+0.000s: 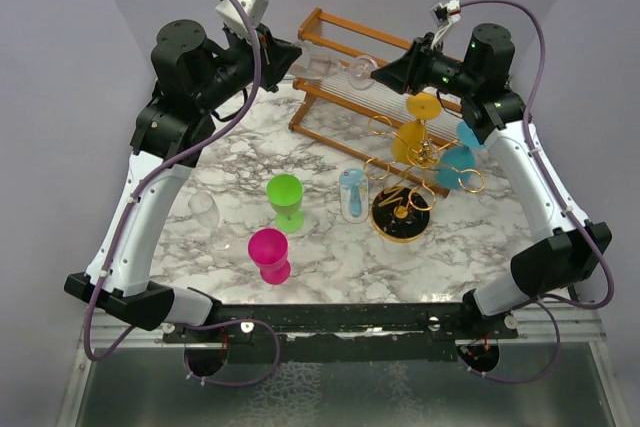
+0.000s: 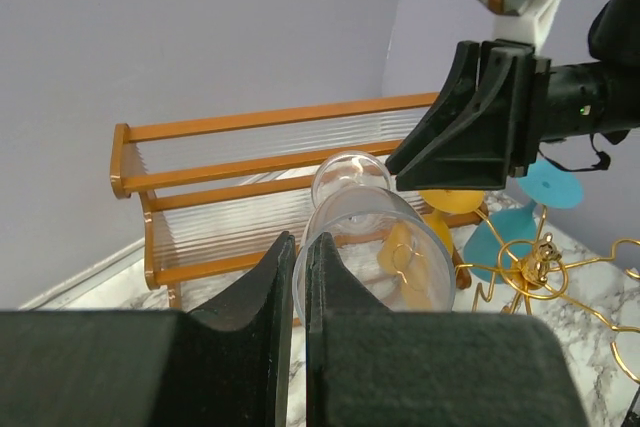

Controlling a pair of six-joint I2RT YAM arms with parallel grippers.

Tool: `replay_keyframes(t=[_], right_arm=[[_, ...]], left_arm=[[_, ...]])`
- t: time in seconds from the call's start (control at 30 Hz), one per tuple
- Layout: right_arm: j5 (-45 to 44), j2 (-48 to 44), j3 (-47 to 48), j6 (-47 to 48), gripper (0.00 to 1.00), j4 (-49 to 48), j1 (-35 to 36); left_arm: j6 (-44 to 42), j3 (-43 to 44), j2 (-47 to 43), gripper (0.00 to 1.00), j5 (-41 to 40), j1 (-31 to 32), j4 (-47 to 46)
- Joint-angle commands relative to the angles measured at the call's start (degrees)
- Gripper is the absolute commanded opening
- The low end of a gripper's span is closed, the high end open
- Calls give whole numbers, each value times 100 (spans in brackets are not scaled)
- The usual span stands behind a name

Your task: Place the wine glass upside down on the wine glass rack

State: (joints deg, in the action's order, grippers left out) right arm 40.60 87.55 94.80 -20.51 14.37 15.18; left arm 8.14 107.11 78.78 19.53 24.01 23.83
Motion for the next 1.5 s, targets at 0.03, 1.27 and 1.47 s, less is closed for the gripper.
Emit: replay_keyframes(t=[0.03, 1.27, 1.47], right_arm=[[-365, -60, -239, -539, 32, -417, 55], [-2023, -124, 571, 2105, 1, -186, -33], [-2081, -93, 519, 4109, 1, -170, 249]], left_arm=[[115, 47, -70, 0, 359, -10, -405], [-1826, -780, -1092, 76, -1510, -54, 645], [-2485, -1145, -1331, 91, -2127, -54, 839]])
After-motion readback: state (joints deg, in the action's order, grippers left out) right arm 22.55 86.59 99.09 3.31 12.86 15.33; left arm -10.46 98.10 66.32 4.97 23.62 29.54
